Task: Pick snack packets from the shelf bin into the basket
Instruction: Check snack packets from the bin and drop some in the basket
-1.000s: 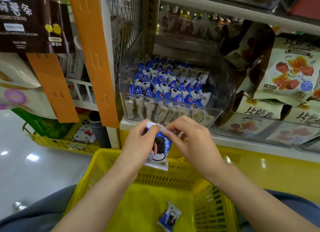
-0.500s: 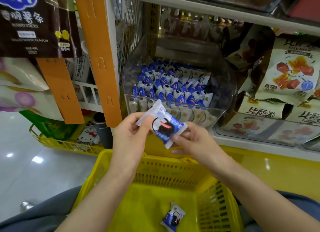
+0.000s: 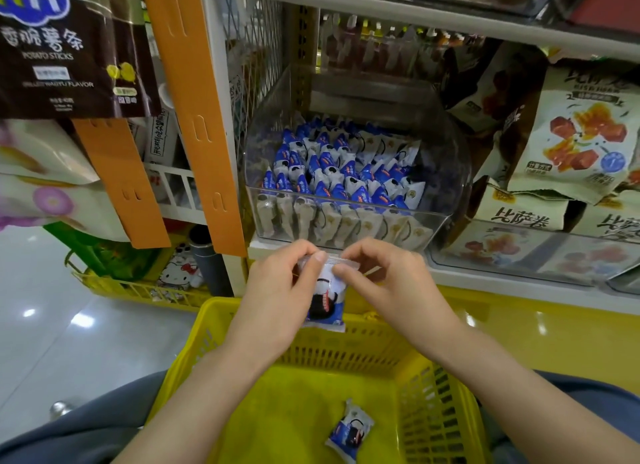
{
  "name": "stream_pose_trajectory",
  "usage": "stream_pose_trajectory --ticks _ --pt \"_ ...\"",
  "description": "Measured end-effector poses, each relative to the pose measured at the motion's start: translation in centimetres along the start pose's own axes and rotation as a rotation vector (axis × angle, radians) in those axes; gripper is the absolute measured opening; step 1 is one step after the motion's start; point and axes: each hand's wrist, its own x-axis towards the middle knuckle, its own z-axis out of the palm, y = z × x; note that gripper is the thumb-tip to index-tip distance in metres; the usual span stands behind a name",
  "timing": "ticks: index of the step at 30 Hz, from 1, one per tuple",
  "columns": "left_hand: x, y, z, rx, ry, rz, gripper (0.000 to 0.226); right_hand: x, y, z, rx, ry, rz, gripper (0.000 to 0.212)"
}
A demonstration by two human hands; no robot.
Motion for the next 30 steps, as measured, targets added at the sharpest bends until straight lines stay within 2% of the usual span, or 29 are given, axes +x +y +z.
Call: stream_pose_trajectory --ticks 4,7,9,12,14,15,18,20,22,24,25,27,30 --pt "0.1 -0.3 0.0 0.03 -0.046 0.0 0.02 -0.3 -0.2 -0.1 -0.185 -0.003 -0.142 0.012" --pt "0.3 -0.3 0.1 -0.013 -0.048 -0.025 0.016 -0.4 -0.3 -0.3 -0.281 0.038 -0.22 0.01" --pt "0.4 -0.3 0.2 -0.058 0.005 -0.06 0.003 -0.3 -0.2 -0.3 -0.219 0.09 -0.169 0.009" --pt "0.4 -0.6 0.4 0.023 0.088 -0.046 0.017 0.3 0.1 -0.7 -0.073 0.23 -0.058 0.003" --pt "0.5 -0.7 0.4 0.043 0.052 -0.088 0.008 0.6 0.2 -1.0 0.029 0.3 -0.032 0.005" --pt "0.6 -0.6 0.4 -0.041 0.022 -0.155 0.012 0.6 0.1 -1.1 0.054 0.312 -0.052 0.004" --pt "1.1 0.0 0.2 -0.522 -0.077 -0.432 0.039 0.4 0.0 -1.0 -0.003 0.238 -0.198 0.003" --pt "1.1 0.3 -0.1 -0.727 -0.105 -0.478 0.043 0.1 -0.1 -0.8 -0.102 0.171 -0.305 0.007" --pt "1.0 0.3 -0.4 -0.792 -0.079 -0.459 0.036 -0.1 -0.1 -0.7 -0.228 0.121 -0.404 0.014" --pt "0.9 0.2 -0.4 -0.742 -0.024 -0.442 0.026 -0.1 0.0 -0.6 -0.282 0.08 -0.433 0.019" --pt "0.9 0.2 -0.3 -0.71 0.003 -0.442 0.022 -0.2 -0.2 -0.4 -0.238 0.071 -0.387 0.018" --pt "0.9 0.3 -0.3 -0.652 0.035 -0.441 0.02 -0.3 -0.6 0.1 0.011 0.082 -0.166 0.013" --pt "0.7 0.5 -0.3 -0.629 -0.055 -0.398 0.026 0.1 -1.0 0.4 0.444 0.021 0.19 0.014"
